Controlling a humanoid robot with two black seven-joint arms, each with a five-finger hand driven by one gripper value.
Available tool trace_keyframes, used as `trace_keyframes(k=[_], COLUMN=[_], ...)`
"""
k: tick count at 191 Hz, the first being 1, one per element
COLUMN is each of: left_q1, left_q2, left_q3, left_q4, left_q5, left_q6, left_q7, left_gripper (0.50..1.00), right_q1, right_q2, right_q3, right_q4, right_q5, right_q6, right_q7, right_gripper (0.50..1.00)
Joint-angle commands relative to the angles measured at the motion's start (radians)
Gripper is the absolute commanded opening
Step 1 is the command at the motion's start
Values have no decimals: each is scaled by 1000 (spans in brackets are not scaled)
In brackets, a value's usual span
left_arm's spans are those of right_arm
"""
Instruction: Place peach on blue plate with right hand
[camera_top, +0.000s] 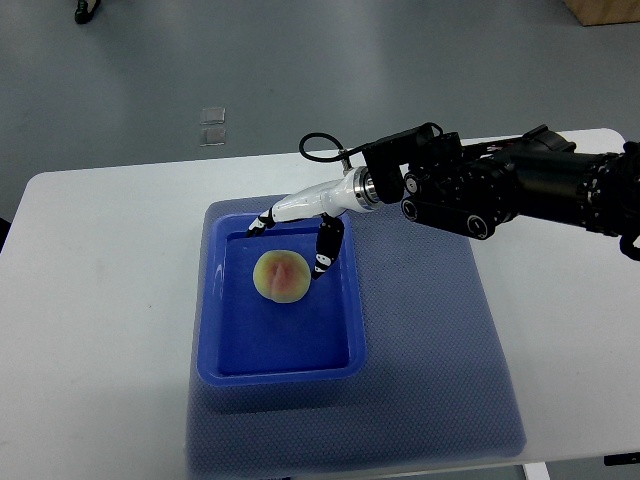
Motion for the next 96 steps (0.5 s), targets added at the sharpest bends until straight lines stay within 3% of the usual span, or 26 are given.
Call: trace_keyframes(k=[1,62,86,96], left_q1=[0,0,0,0], left_q2=[0,0,0,0], left_q3=[-1,-1,-1,-3], left_q4=[1,3,1,-2], left_q5=[0,0,0,0], left_q6=[0,0,0,0], left_q7=[-1,1,1,-1], left_gripper=[1000,1000,1000,1000], right_q1=[8,36,30,-8], right_q2=[0,0,0,-57], right_q3=[10,95,158,248], right_q4=[-9,-18,-18,-22], right_q5=[7,167,311,412], right_q6=[-4,6,14,-4], right_q7=[-5,-8,-37,-86], right_gripper=[928,928,928,928])
